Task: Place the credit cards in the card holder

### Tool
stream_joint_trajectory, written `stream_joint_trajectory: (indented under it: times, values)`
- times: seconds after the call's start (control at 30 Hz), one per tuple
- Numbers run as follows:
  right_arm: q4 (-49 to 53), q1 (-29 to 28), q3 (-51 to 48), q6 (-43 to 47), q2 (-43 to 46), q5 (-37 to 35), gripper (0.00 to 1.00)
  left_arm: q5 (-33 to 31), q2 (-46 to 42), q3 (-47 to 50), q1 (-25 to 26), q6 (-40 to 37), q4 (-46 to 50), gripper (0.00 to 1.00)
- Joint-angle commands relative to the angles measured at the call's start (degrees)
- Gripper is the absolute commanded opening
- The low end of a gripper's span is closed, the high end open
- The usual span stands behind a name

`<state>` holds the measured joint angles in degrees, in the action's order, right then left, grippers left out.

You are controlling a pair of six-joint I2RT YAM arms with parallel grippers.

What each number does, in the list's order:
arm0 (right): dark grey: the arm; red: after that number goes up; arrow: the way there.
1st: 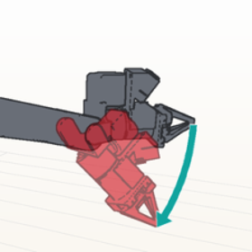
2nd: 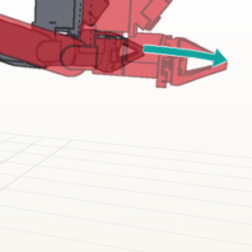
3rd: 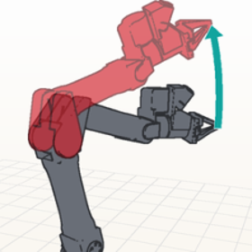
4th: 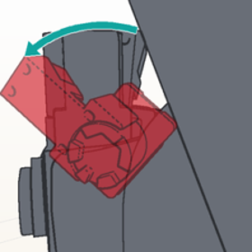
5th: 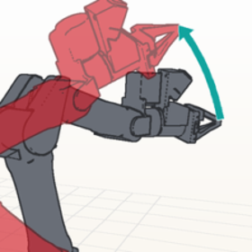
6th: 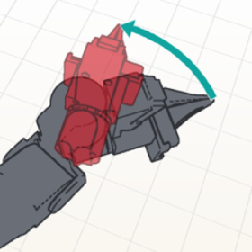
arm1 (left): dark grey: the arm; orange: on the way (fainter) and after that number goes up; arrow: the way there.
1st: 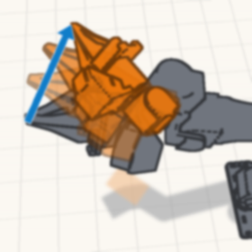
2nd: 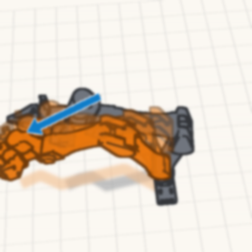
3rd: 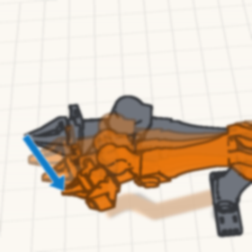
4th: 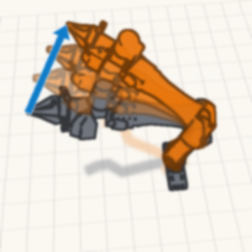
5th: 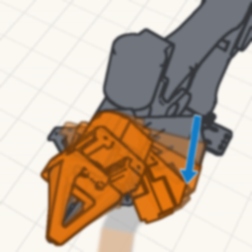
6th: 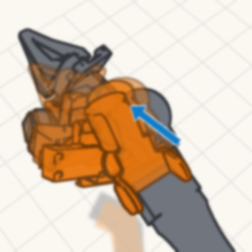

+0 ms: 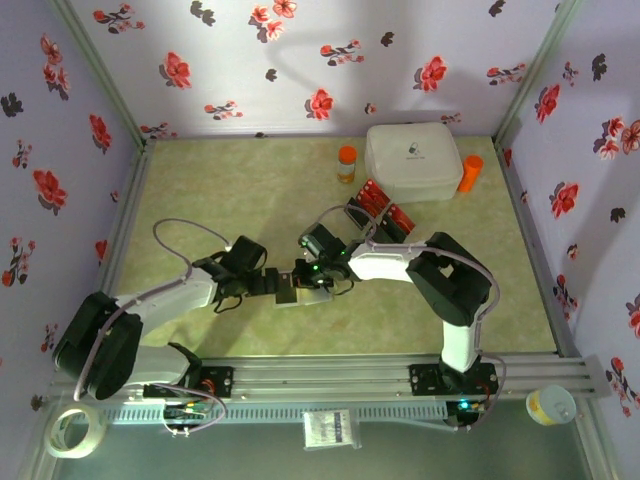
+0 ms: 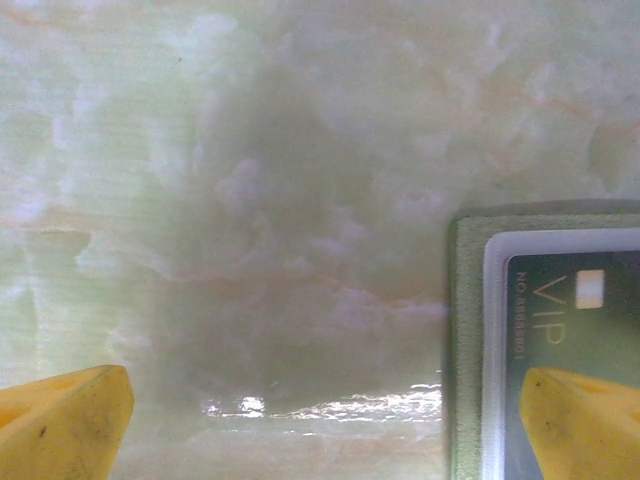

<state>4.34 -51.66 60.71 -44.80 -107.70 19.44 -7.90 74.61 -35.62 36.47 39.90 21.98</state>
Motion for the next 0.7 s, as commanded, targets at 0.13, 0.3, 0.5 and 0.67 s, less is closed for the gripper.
stream_joint_trajectory:
  times: [0.13,0.3,0.5,0.67]
  values:
    - [1.49,-0.03,0.64,0.48,2.32,-0.94,0.06,0.91,-2.12,-3.34,-0.41,0.6,2.32,1.0]
    - [2.77,1.52,-0.11,1.68,4.98,-1.75,0.06,2.16,-2.61,-5.54,-0.43,0.4,3.4,1.0]
    - [3.56,4.57,-2.06,2.93,7.46,-1.78,0.06,2.71,-2.01,-9.29,0.9,0.3,4.14,1.0]
    - [4.33,7.76,-4.06,4.39,9.23,-1.69,0.06,2.65,-0.5,-13.06,3.35,0.57,4.57,1.0]
